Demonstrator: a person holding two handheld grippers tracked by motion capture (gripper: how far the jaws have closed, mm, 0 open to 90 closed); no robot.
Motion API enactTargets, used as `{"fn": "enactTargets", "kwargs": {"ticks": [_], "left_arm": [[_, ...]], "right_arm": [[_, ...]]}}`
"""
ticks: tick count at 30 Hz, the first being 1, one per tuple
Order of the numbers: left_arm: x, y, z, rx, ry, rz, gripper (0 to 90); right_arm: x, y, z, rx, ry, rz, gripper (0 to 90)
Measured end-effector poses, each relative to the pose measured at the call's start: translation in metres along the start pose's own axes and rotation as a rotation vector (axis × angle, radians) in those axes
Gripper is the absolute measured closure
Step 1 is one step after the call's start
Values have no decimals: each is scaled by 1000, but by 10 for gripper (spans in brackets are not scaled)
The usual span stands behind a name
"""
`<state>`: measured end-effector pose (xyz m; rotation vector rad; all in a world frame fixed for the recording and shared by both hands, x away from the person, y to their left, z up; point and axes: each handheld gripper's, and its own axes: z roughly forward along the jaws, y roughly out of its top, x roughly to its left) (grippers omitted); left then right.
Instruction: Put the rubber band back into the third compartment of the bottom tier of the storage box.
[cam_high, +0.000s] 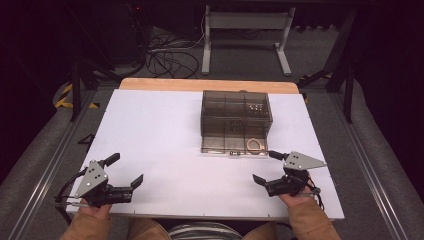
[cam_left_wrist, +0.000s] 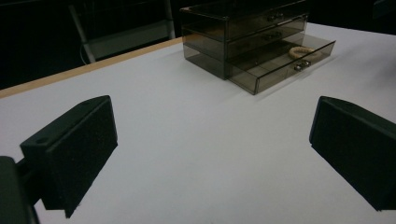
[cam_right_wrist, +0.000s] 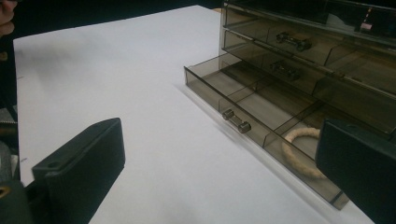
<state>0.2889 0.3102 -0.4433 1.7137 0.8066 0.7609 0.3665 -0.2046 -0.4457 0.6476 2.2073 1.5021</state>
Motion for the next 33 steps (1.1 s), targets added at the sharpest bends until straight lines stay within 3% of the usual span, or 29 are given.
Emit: {"fn": "enactTargets", "kwargs": {"ticks": [19,24,28,33], "left_arm": [[-1,-6,-2,17,17,17,14],[-1,-8,-2,26,23,14,14],[1,-7,1,30,5,-15,15],[1,-7,2,26,4,-5,14]], "right_arm": [[9,-22,12,91,-18,34,6],[9,-25,14,98,-21,65,6],[11,-25,16,106,-11,46,13],[9,-23,15,86,-25,42,18]]}}
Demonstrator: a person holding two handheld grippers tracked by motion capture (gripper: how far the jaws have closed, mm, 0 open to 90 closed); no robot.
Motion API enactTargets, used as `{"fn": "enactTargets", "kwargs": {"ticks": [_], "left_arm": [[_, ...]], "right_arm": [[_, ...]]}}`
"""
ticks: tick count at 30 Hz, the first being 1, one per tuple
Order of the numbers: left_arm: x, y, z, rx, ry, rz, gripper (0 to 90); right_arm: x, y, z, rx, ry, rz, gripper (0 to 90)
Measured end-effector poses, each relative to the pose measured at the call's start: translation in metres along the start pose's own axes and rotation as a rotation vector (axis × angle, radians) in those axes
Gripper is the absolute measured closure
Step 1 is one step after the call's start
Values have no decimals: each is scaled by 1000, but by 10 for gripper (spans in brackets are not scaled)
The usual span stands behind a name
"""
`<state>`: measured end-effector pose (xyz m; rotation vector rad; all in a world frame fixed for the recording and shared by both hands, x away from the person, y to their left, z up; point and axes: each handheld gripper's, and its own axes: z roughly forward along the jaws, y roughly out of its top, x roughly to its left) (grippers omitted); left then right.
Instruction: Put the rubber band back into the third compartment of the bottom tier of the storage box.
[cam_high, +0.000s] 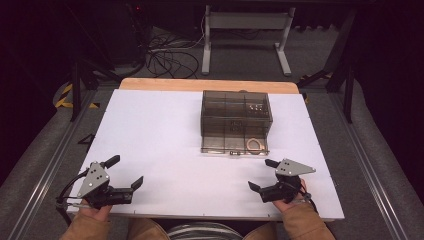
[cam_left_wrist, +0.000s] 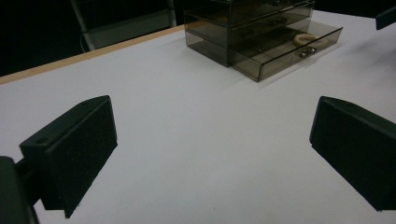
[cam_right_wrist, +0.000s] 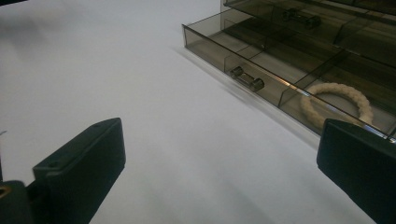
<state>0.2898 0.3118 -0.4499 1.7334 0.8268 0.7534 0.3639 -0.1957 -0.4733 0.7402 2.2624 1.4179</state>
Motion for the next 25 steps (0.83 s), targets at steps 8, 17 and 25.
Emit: {"fn": "enactTargets", "kwargs": {"ticks": [8,17,25], "left_arm": [[-1,0,0,-6,6,0,15],[0,0,-1,-13,6,-1,14],[2,0,-1,-16,-11,-24,14]], "right_arm": [[0,1,-1,-13,-14,-17,20],[2,2,-2,-16,-26,-39,20],[1,3,-4,-23,-31,-40,20]]}}
